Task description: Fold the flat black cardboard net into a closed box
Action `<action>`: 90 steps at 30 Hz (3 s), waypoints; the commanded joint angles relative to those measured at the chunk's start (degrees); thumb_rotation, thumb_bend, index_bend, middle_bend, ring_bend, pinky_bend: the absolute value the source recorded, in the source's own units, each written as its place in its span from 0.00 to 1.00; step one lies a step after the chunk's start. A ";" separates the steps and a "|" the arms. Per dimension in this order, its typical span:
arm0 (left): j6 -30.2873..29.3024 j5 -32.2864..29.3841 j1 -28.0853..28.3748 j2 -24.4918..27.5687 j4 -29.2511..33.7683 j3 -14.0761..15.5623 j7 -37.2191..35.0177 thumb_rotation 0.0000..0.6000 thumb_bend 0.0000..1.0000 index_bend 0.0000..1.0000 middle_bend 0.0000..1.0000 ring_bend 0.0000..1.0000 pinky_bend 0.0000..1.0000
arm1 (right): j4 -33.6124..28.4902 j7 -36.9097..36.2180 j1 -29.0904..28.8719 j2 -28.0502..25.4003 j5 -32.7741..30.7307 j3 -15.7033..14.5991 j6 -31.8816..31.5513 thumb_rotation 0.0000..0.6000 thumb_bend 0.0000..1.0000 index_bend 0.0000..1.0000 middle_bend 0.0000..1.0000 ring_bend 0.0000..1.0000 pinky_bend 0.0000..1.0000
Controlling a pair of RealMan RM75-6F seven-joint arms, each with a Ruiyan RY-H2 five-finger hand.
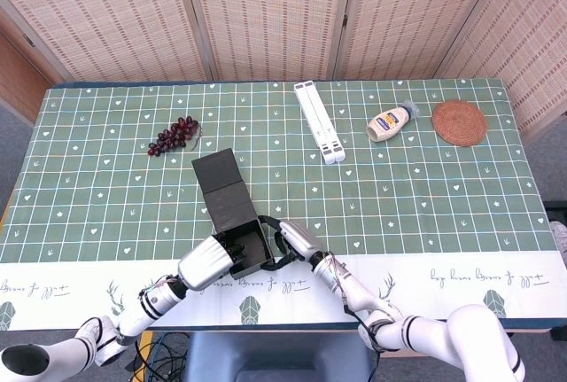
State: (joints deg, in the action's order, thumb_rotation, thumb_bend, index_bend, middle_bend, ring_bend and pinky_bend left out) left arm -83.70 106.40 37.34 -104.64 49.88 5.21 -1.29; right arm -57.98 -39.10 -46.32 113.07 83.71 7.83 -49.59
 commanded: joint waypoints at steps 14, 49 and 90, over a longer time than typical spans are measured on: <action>-1.52 -2.31 -2.23 5.80 7.89 -1.46 3.84 1.00 0.00 0.34 0.30 0.43 0.51 | -1.64 -0.05 0.00 -0.83 -1.98 2.52 -0.35 1.00 0.20 0.21 0.32 0.77 1.00; 6.69 -18.23 -9.11 19.09 30.19 -6.22 -9.50 1.00 0.00 0.13 0.17 0.39 0.57 | -16.62 15.88 3.37 -7.55 -12.02 6.17 1.28 1.00 0.14 0.00 0.00 0.61 1.00; 33.87 -26.80 -0.29 12.20 22.57 -10.99 -45.53 1.00 0.00 0.00 0.00 0.43 0.68 | -36.49 18.04 6.63 -29.98 -10.45 9.00 -4.87 1.00 0.14 0.00 0.00 0.61 1.00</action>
State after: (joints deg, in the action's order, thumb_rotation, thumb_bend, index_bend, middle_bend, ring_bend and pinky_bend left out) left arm -49.82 79.69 37.07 -92.16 72.64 -5.66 -46.58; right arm -94.51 -21.01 -39.73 83.07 73.25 16.88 -54.45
